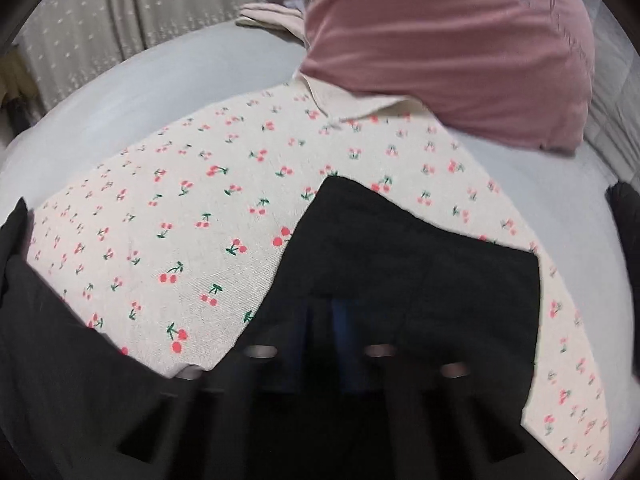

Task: Fold large clothes

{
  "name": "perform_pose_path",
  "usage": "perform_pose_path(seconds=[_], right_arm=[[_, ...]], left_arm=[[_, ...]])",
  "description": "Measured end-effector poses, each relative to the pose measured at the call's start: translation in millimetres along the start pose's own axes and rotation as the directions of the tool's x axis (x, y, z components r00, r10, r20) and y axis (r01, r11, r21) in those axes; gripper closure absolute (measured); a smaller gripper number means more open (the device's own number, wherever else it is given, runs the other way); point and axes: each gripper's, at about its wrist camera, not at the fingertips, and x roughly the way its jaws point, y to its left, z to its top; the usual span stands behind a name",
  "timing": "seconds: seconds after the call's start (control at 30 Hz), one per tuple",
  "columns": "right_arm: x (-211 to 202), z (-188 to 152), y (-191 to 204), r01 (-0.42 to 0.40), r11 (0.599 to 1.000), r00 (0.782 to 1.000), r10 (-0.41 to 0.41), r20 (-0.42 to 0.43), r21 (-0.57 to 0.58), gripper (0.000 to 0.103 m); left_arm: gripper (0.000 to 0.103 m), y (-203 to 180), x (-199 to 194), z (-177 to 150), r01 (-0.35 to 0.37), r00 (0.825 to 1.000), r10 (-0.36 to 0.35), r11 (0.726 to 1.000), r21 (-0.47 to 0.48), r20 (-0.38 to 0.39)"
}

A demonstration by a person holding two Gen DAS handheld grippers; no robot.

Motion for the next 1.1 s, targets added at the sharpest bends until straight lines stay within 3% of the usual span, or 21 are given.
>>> perform_pose_path(seconds=[0.13,0.27,0.37,0.47,0.53,0.67,0.7,0.77,0.8,0.83,0.9,1.0,1.1], right_arm=[[-49.0,1.2,-27.7,-0.084,0.996,0.995,0.082,0.061,0.034,0.100],[-121.7,-18.8,-68.4,-0.127,0.992,0.979,0.120,0.167,0.029,0.100],[-161.9,-61.1,-102.6,-0.132,0.991,0.975,0.126,0.184,0.020,0.100],[-171.3,-107.4,-134.8,-0.146,0.989,0.979,0.141,0.146,0.030,0.099],[-168.1,-146.5,-159.2,-0.184,0.982,0.981,0.181,0.073,0.036,0.097],[-147.2,-210.1,-215.0,-0.296,0.950,0.946,0.306,-0.107,0.094,0.093],[-148.4,-220.6,-224.5,-0.326,0.938,0.933,0.339,-0.120,0.116,0.089],[-150.5,-238.2,-256.1,-0.459,0.866,0.867,0.485,-0.114,0.197,0.077],[-151.9,-239.9,-266.1,-0.497,0.837,0.842,0.529,-0.106,0.228,0.058],[-154.3,-241.0,-280.4,-0.524,0.807,0.824,0.561,-0.079,0.272,0.030],[-158.2,-231.4,-299.1,-0.516,0.792,0.835,0.549,-0.012,0.326,0.019],[-146.8,-213.9,-309.3,-0.494,0.784,0.852,0.523,0.029,0.376,0.019],[-116.7,-189.9,-296.6,-0.454,0.803,0.871,0.491,0.004,0.386,0.019]], left_arm=[[0.020,-19.1,-3.7,-7.3,-0.048,0.998,0.046,0.995,0.086,0.031],[0.020,-13.6,-10.8,-6.4,0.042,0.999,-0.042,0.998,0.043,0.008],[0.020,-13.5,-16.3,-6.6,0.084,0.996,-0.084,0.996,0.018,0.034],[0.020,-17.3,-16.2,-9.0,0.108,0.994,-0.108,0.994,0.010,0.034],[0.020,-17.1,-15.3,-11.8,0.119,0.993,-0.119,0.993,-0.001,0.019],[0.020,-16.3,-13.5,-13.8,0.111,0.994,-0.111,0.994,-0.001,0.004],[0.020,-16.9,-14.0,-14.1,0.096,0.995,-0.096,0.995,0.010,0.008],[0.020,-17.5,-15.9,-14.2,0.067,0.997,-0.067,0.997,0.032,0.022],[0.020,-18.8,-15.7,-14.0,0.054,0.998,-0.055,0.998,0.043,0.029],[0.020,-18.7,-15.6,-14.2,0.050,0.998,-0.051,0.998,0.045,0.030],[0.020,-18.1,-13.1,-14.3,0.053,0.998,-0.054,0.998,0.036,0.023],[0.020,-18.0,-8.6,-15.7,0.057,0.998,-0.058,0.998,0.030,0.012],[0.020,-20.6,-7.0,-17.8,0.037,0.999,-0.038,0.998,0.051,0.022]])
